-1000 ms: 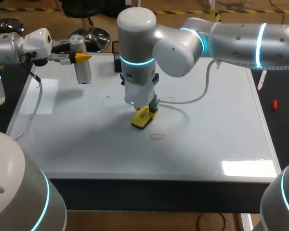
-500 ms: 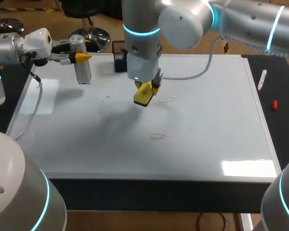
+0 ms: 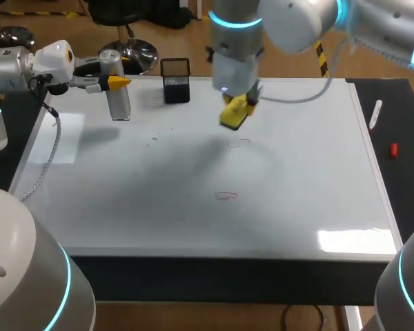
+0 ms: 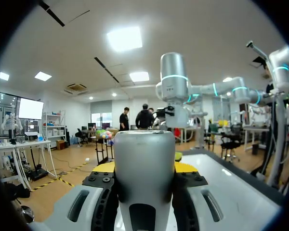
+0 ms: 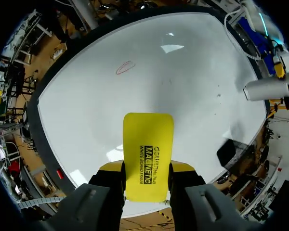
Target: Pick up the inspection probe, press it on each red-marked spot on the whiteboard one by one, put down the probe, pick up the eraser, and wipe off all the red marks.
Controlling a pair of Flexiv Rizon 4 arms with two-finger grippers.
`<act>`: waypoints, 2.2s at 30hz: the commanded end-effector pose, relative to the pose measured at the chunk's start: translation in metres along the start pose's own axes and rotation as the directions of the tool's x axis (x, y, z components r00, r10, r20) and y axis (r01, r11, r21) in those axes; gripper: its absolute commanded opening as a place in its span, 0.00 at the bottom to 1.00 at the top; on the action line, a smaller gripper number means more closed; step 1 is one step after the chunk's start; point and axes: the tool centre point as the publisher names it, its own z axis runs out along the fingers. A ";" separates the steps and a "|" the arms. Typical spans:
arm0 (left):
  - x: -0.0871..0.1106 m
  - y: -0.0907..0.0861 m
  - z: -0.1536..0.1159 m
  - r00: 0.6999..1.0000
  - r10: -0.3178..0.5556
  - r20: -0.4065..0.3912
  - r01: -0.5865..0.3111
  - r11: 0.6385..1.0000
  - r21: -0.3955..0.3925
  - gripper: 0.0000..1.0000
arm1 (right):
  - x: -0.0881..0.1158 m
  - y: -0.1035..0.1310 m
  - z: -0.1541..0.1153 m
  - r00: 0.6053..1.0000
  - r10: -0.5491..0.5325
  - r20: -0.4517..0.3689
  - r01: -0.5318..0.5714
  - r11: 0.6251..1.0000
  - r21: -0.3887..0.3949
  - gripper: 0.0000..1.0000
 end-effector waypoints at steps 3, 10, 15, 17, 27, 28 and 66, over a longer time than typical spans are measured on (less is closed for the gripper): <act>0.001 -0.002 0.000 1.000 0.001 0.002 -0.001 1.000 -0.002 0.00 | 0.030 -0.056 0.000 0.998 0.067 -0.007 -0.067 0.997 -0.041 0.00; 0.001 -0.002 0.000 1.000 0.001 0.002 -0.001 1.000 -0.002 0.00 | 0.063 -0.104 0.010 0.985 0.169 -0.028 -0.171 0.983 -0.062 0.00; 0.001 -0.002 0.000 1.000 0.001 0.002 -0.001 1.000 -0.002 0.00 | 0.088 -0.131 0.012 0.971 0.237 -0.022 -0.238 0.969 -0.068 0.00; 0.001 -0.002 0.000 1.000 0.001 0.002 -0.001 1.000 -0.002 0.00 | 0.097 -0.140 0.014 0.967 0.256 -0.018 -0.257 0.964 -0.068 0.00; 0.001 -0.002 0.000 1.000 0.001 0.002 -0.001 1.000 -0.002 0.00 | 0.132 -0.182 0.017 0.945 0.326 0.006 -0.324 0.942 -0.085 0.00; 0.001 -0.002 0.000 1.000 0.001 0.002 -0.001 1.000 -0.002 0.00 | 0.134 -0.186 0.018 0.945 0.328 0.007 -0.326 0.941 -0.087 0.00; 0.001 -0.002 0.000 1.000 0.001 0.002 -0.001 1.000 -0.002 0.00 | 0.148 -0.227 0.049 0.954 0.295 -0.056 -0.300 0.946 -0.122 0.00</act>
